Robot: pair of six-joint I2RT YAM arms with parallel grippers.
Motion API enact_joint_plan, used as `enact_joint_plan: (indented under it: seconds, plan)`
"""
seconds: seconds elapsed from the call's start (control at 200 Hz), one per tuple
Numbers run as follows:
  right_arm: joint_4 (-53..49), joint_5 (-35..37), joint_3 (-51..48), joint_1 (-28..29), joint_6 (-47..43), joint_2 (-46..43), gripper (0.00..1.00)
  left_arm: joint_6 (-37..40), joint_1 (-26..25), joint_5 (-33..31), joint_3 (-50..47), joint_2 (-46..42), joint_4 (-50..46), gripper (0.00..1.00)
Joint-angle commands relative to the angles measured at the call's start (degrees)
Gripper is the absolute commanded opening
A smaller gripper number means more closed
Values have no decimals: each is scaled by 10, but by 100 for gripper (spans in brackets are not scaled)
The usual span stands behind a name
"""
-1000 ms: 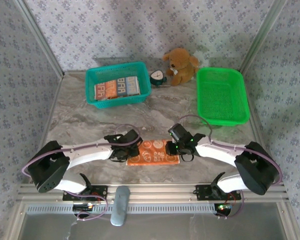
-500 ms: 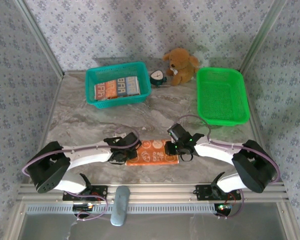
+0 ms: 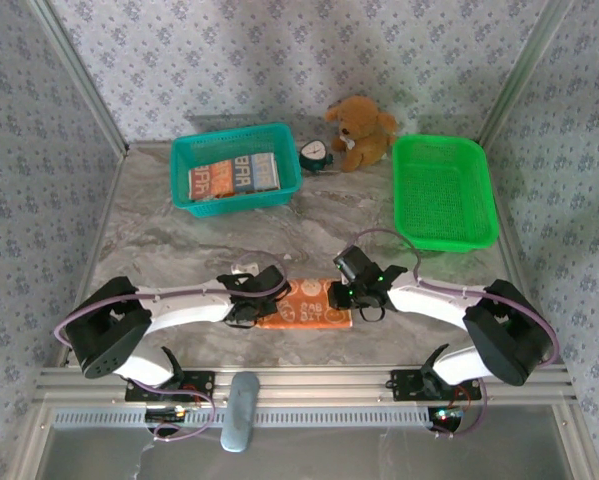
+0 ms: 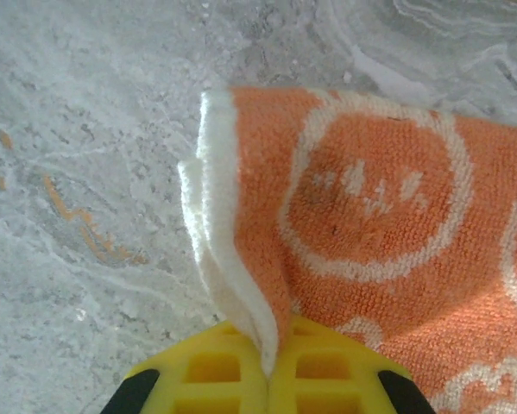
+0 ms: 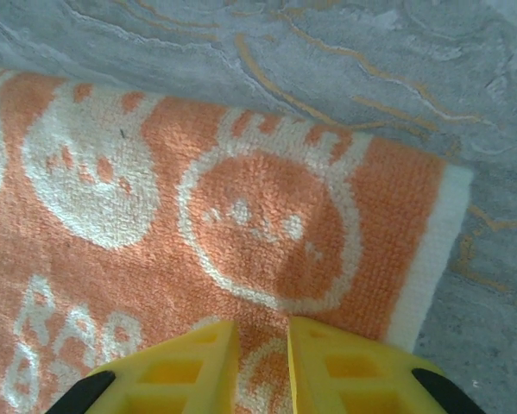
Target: Fold and stack the towels
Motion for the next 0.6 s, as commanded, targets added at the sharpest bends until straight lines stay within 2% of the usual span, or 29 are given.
enact_joint_plan:
  seconds: [0.0,0.195,0.375,0.435,0.595]
  plan:
    - [-22,6,27,2,-9,-2,28,11,0,27,-22,41,-10,0]
    - [-57,8,59,-7,-17,-23,55,23,8,-7,38,-19,-132,0]
    - [-73,6,77,-33,-18,-59,83,47,26,-30,136,-72,-252,0]
    - [-78,6,85,-44,-19,-68,99,60,33,-34,173,-82,-282,0]
    - [-91,8,105,-68,-31,-82,100,91,57,-37,289,-85,-348,0]
